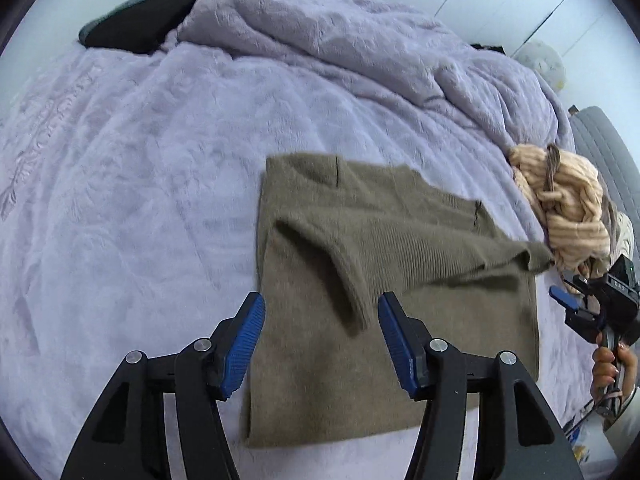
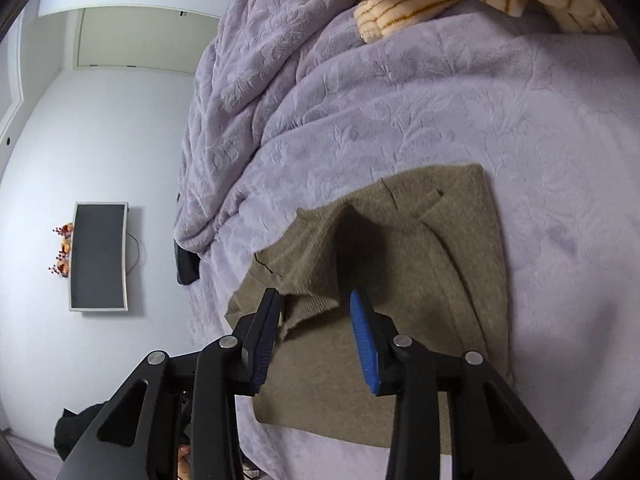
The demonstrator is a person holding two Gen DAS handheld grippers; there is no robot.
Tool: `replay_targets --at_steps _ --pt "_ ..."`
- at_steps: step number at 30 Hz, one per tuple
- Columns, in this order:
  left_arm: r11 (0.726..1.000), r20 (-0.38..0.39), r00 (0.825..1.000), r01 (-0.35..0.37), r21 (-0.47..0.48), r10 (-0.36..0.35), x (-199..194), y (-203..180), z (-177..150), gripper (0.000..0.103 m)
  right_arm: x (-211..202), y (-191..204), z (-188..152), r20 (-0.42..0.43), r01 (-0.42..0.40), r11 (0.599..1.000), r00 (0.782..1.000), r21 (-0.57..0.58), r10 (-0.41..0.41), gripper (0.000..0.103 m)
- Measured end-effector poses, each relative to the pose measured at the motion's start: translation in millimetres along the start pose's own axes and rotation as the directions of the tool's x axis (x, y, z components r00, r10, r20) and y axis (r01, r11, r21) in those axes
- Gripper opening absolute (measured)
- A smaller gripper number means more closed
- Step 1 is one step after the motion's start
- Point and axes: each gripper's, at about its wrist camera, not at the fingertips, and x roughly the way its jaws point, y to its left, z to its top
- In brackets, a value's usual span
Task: Fold small clothes
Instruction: 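Lay the held hem onto the collar and open both tools, then withdraw both open tools from the folded brown sweater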
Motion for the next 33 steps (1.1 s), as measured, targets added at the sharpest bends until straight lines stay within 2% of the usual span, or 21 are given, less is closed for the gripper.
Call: replay_targets --at_steps 2,4,6,9,14,18,21,23,25,27,30,33 --pt "0.999 -0.076 0.997 -0.002 0.037 0.005 16.1 -6.5 -17.2 0.059 11.5 -11.2 -12.6 -0.033 0.063 0.998 0.997 -0.004 -0.063 0.036" --pt "0.995 -0.116 0.993 -0.001 0.102 0.012 30.9 -21.6 -25.5 0.059 26.4 -20.0 -16.3 -0.077 0.112 0.994 0.991 0.001 -0.111 0.033" --pt "0.991 -0.122 0.992 0.016 0.131 0.001 42.2 -35.6 -23.7 0.059 41.5 -18.6 -16.2 -0.104 0.133 0.99 0.985 -0.039 -0.136 0.033" --pt "0.993 -0.11 0.993 0.059 0.105 -0.048 57.7 -49.5 -5.0 0.059 61.1 2.9 -9.0 -0.12 0.144 0.98 0.98 -0.137 -0.161 0.033" --pt "0.997 -0.023 0.999 0.037 0.065 -0.036 70.8 -55.5 47.1 0.059 84.7 35.8 20.7 -0.09 0.159 0.963 0.979 -0.219 -0.182 0.033" --pt "1.0 0.053 0.999 0.014 -0.027 -0.012 66.2 -41.8 88.6 0.059 91.3 46.0 49.5 -0.046 0.148 0.968 0.986 -0.202 -0.16 0.033" --pt "0.997 0.156 0.988 0.012 -0.082 0.001 40.9 -28.8 105.3 0.059 81.0 49.7 63.8 0.009 0.104 0.982 0.994 -0.16 -0.104 0.034" --pt "0.995 0.197 0.98 0.007 -0.1 0.013 26.8 -22.4 111.9 0.059 70.4 50.7 67.1 0.033 0.088 0.985 0.996 -0.149 -0.084 0.043" --pt "0.997 0.201 0.979 -0.017 -0.08 0.033 19.2 -18.9 108.9 0.059 63.5 51.1 65.0 0.033 0.106 0.981 0.994 -0.162 -0.102 0.043" --pt "0.997 0.169 0.983 -0.066 -0.025 0.07 21.4 -24.3 98.0 0.059 57.8 48.2 55.7 0.015 0.14 0.972 0.99 -0.189 -0.14 0.043" --pt "0.99 0.104 0.988 -0.125 0.062 0.118 27.9 -28.7 65.5 0.059 47.0 36.2 37.2 0.007 0.21 0.954 0.977 -0.214 -0.214 0.043" --pt "0.988 0.042 0.991 -0.13 0.081 0.127 31.1 -27.8 32.8 0.059 28.7 19.0 17.8 0.013 0.26 0.943 0.965 -0.206 -0.263 0.043"
